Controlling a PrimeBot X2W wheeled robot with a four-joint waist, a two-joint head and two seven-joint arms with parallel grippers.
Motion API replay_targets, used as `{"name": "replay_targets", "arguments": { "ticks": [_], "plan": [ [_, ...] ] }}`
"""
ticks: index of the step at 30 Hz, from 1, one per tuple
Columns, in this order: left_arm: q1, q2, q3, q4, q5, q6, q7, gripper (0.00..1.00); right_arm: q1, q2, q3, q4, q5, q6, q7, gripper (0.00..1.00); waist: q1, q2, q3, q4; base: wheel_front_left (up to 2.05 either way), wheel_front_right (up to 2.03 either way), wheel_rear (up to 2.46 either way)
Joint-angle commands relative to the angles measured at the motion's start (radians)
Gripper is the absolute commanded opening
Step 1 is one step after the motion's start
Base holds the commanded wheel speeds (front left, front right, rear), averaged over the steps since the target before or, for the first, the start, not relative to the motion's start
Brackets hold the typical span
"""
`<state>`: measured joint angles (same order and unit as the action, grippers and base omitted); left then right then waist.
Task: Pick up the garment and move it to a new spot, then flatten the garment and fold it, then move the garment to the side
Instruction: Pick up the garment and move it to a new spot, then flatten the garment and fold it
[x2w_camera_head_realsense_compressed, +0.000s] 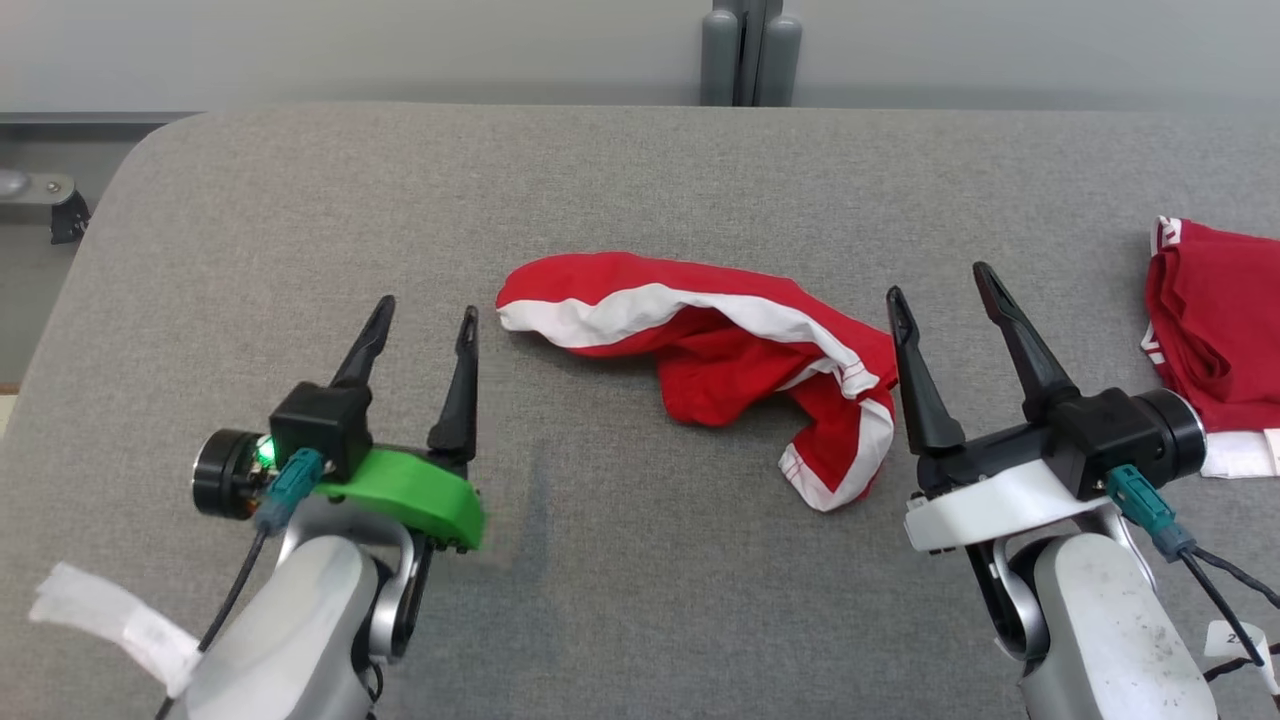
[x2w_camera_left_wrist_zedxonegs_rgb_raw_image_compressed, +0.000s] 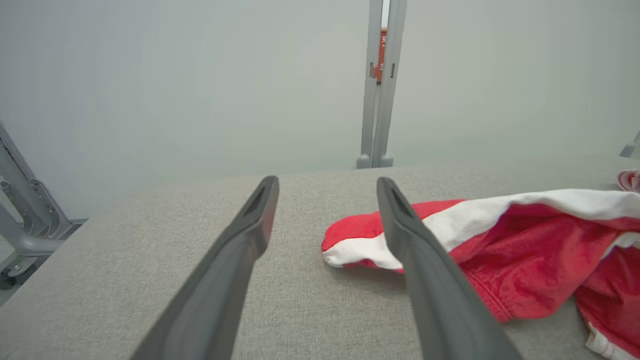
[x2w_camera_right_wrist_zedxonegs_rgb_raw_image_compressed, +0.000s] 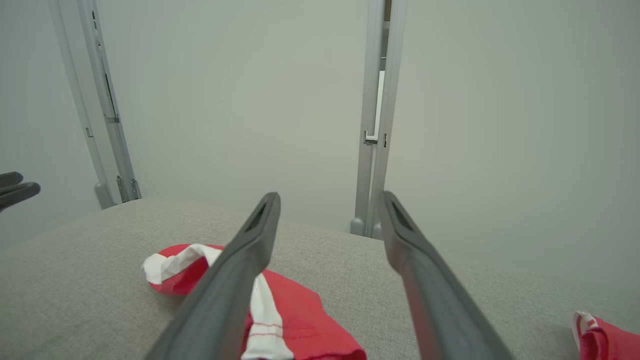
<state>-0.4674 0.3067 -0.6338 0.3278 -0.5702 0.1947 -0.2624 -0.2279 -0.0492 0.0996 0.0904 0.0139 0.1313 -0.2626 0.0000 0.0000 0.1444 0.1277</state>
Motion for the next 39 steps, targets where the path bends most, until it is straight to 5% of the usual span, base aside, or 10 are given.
{"name": "replay_targets", "arguments": {
  "ticks": [1, 8, 20, 37, 38, 39],
  "plan": [
    [0.046, 0.004, 0.045, -0.038, 0.03, -0.002, -0.002, 1.0, 0.017, -0.003, 0.002, 0.003, -0.001, -0.001, -0.003, 1.0, 0.0, 0.0, -0.005, 0.004, 0.0, 0.0, 0.0],
    [0.251, -0.064, 0.271, -0.18, 0.165, -0.096, -0.001, 1.0, 0.053, -0.003, 0.021, 0.01, 0.001, -0.001, -0.003, 1.0, 0.0, 0.0, -0.007, -0.001, 0.0, 0.0, 0.0],
    [0.309, -0.196, 0.45, -0.148, 0.316, -0.244, -0.001, 1.0, 0.02, -0.03, 0.113, 0.068, -0.053, -0.002, -0.003, 1.0, 0.0, 0.0, 0.01, -0.007, 0.0, 0.0, 0.0],
    [0.297, -0.252, 0.505, -0.096, 0.37, -0.309, -0.002, 1.0, -0.049, -0.028, 0.089, 0.216, -0.076, -0.001, -0.003, 1.0, 0.0, 0.0, 0.028, 0.033, 0.0, 0.0, 0.0],
    [0.296, -0.253, 0.507, -0.093, 0.372, -0.311, -0.002, 1.0, -0.054, -0.028, 0.086, 0.218, -0.077, -0.001, -0.003, 0.81, 0.0, 0.0, 0.029, 0.034, 0.0, 0.0, 0.0],
    [0.296, -0.254, 0.506, -0.088, 0.373, -0.313, -0.002, 1.0, -0.057, -0.027, 0.085, 0.221, -0.077, -0.001, -0.003, 0.42, 0.0, 0.0, 0.03, 0.035, 0.0, 0.0, 0.0]
  ]
}}
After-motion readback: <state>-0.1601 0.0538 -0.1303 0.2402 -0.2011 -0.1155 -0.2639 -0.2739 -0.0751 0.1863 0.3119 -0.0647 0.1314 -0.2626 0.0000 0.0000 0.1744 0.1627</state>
